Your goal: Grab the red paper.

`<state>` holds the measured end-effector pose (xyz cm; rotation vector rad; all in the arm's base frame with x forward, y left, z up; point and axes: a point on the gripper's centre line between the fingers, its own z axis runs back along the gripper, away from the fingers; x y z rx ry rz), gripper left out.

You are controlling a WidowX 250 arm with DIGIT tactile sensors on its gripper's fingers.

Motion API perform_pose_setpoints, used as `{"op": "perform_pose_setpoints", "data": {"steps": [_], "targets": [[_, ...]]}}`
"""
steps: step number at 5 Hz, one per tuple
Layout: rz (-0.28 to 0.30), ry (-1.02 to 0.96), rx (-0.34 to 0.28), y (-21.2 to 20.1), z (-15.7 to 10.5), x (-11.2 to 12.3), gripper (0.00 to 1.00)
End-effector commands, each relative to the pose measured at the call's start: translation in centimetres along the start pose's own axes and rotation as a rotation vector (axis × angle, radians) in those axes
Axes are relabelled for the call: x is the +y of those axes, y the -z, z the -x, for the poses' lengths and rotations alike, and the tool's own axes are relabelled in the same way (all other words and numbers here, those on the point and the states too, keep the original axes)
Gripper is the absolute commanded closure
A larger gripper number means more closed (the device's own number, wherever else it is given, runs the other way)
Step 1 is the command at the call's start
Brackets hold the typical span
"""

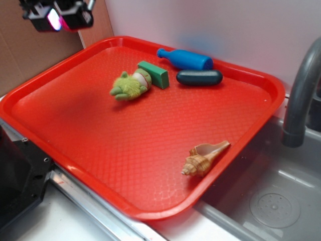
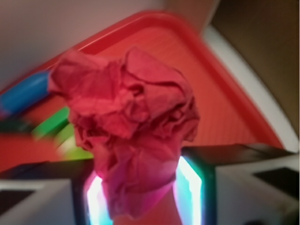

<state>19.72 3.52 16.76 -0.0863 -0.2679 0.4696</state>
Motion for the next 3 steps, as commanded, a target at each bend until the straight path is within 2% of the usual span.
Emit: {"op": "perform_pose_setpoints", "data": {"steps": [1,2,3], "targets": [[0.109,0.124,0.003,-6.8,-0.4,-0.6,1.0],[0.103,0.166,0.101,-6.5,-0.7,-1.5,1.0],[0.043,0.153,0.095,-5.6,-1.0,-1.5,1.0]]}}
